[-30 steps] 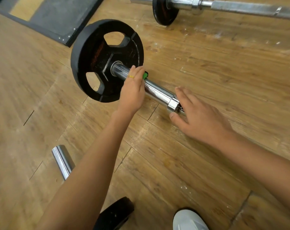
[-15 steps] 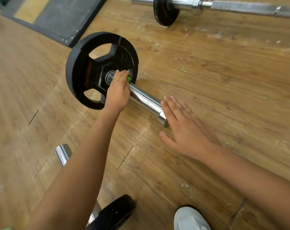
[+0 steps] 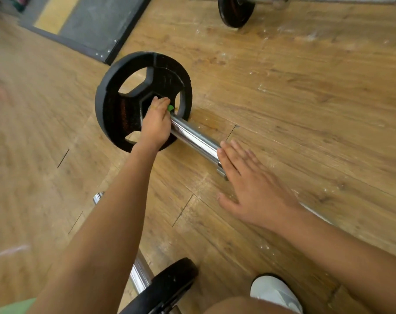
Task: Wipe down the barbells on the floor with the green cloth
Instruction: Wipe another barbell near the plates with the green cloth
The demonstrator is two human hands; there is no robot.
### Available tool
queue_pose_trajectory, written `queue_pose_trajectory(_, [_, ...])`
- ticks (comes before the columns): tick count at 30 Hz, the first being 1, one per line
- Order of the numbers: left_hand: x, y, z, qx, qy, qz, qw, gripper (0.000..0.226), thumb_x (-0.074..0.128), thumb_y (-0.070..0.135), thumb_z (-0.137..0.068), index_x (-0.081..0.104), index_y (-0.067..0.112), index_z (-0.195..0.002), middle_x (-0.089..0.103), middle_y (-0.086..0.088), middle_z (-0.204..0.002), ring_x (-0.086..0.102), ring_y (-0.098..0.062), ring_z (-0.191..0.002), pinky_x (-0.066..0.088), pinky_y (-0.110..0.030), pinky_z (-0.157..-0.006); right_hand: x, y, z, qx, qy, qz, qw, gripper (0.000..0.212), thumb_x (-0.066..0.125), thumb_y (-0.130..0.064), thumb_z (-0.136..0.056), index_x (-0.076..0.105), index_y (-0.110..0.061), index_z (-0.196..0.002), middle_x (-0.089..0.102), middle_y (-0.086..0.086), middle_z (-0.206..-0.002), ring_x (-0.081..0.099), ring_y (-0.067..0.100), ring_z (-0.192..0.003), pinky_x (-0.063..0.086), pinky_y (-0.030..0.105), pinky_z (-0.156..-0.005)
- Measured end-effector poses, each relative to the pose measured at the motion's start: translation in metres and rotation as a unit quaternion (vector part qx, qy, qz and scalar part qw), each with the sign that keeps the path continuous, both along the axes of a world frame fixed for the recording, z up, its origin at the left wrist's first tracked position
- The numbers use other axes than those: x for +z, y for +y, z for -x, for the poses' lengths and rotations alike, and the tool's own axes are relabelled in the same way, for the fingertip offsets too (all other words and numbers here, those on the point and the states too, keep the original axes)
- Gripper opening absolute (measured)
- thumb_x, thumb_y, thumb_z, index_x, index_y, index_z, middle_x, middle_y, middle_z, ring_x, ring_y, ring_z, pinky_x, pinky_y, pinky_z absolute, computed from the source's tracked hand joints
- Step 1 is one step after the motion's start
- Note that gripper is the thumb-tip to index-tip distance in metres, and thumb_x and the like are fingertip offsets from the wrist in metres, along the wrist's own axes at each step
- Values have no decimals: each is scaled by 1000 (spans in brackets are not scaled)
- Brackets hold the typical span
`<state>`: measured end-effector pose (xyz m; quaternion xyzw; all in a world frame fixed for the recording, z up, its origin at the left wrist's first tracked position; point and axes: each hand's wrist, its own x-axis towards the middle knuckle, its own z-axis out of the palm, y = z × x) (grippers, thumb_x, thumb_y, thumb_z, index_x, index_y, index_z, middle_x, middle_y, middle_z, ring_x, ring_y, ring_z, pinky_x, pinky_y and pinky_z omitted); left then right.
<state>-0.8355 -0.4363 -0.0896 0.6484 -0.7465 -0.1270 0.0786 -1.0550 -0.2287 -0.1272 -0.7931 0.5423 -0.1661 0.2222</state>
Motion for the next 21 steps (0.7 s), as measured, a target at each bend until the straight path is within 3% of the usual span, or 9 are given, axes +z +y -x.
queue_pose_trajectory(2, [2, 6, -5, -26, -15, -4, 1000, 44, 37, 12, -107, 44, 10, -151, 39, -5, -159, 19, -20, -154, 15, -33, -123, 1, 4, -2, 3, 3, 0, 1000, 85, 19, -61, -98, -18, -11, -157, -25, 6, -165, -29, 15, -149, -11, 35, -122])
queue_pose_trajectory(6, [-1, 23, -15, -119, -33, -11, 992, 43, 38, 18, -106, 49, 14, -147, 49, -4, -150, 27, -13, -147, 14, -11, -113, 3, 11, -5, 7, 2, 2, 1000, 83, 17, -59, -98, -14, -10, -157, -23, 7, -165, -26, 17, -150, -11, 36, -122])
queue_pose_trajectory(11, [-1, 15, -12, -55, -45, 4, 997, 41, 38, 11, -105, 51, 8, -144, 51, -8, -148, 32, -25, -147, 26, -38, -122, 5, 14, -12, 20, 3, -3, 1000, 83, 20, -56, -99, -15, -8, -157, -24, 9, -165, -26, 19, -150, -6, 39, -125])
queue_pose_trajectory(13, [-1, 30, -2, -77, -48, 20, 996, 39, 39, 10, -105, 55, 7, -140, 54, -8, -143, 40, -25, -142, 31, -43, -120, 7, 15, -14, 25, 3, -6, 1000, 84, 22, -55, -98, -15, -8, -157, -24, 9, -165, -26, 19, -151, -4, 40, -126])
queue_pose_trajectory(17, [-6, 74, 7, -205, -4, 19, 979, 38, 43, 7, -102, 58, 3, -136, 58, -7, -136, 48, -14, -133, 33, -36, -120, 6, 19, -16, 24, 2, 1, 1000, 83, 24, -53, -98, -8, -6, -158, -16, 11, -166, -20, 22, -152, -2, 40, -126])
queue_pose_trajectory(19, [-2, 73, 1, -207, 3, -2, 978, 40, 42, 10, -104, 54, 5, -142, 54, -6, -142, 38, -4, -139, 23, -25, -123, 6, 22, -18, 26, 4, 1, 1000, 82, 22, -53, -98, -8, -6, -158, -16, 11, -166, -20, 22, -153, -2, 41, -126])
queue_pose_trajectory(21, [0, 62, -10, -167, -4, -15, 986, 42, 41, 12, -105, 50, 8, -146, 50, -4, -147, 33, -7, -143, 18, -23, -124, 6, 22, -19, 32, 6, -5, 999, 82, 20, -53, -98, -11, -7, -158, -20, 10, -166, -23, 21, -152, -2, 41, -126])
